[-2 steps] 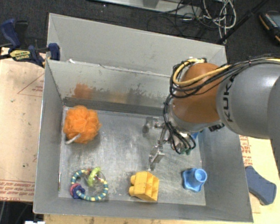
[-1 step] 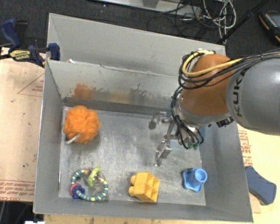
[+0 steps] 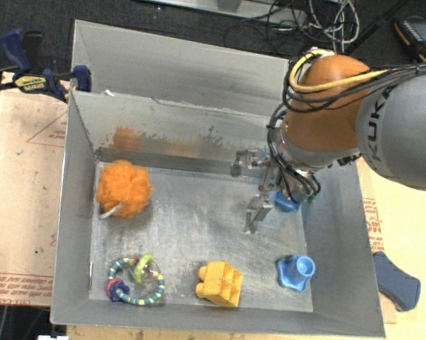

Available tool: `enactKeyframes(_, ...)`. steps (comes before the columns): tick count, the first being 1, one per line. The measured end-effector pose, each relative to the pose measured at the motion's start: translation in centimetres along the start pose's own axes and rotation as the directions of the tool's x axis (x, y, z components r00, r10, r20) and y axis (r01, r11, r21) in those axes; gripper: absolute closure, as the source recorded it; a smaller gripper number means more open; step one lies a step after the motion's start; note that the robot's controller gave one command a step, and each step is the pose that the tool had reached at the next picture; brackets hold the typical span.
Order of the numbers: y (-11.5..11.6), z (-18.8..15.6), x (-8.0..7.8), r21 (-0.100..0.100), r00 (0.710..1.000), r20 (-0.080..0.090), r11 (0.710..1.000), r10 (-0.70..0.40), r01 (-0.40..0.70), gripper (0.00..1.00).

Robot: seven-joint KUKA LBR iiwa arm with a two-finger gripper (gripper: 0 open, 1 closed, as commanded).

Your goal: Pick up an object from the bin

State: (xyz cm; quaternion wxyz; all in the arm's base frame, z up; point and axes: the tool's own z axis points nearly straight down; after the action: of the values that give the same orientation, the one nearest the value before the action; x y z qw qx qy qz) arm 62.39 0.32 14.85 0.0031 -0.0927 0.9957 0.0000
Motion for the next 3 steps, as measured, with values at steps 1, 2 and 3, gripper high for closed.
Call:
enactKeyframes(1,6.82,7.63,8.68,-0.002,0.998,-0.005,0.998,-0.065,0.065,1.00)
enactKeyframes(2,6.82,7.62,8.52,-0.002,0.998,0.003,0.998,-0.064,0.064,0.00)
enactKeyframes(3,6.82,7.63,8.54,-0.002,0.998,0.002,0.998,-0.064,0.064,0.00)
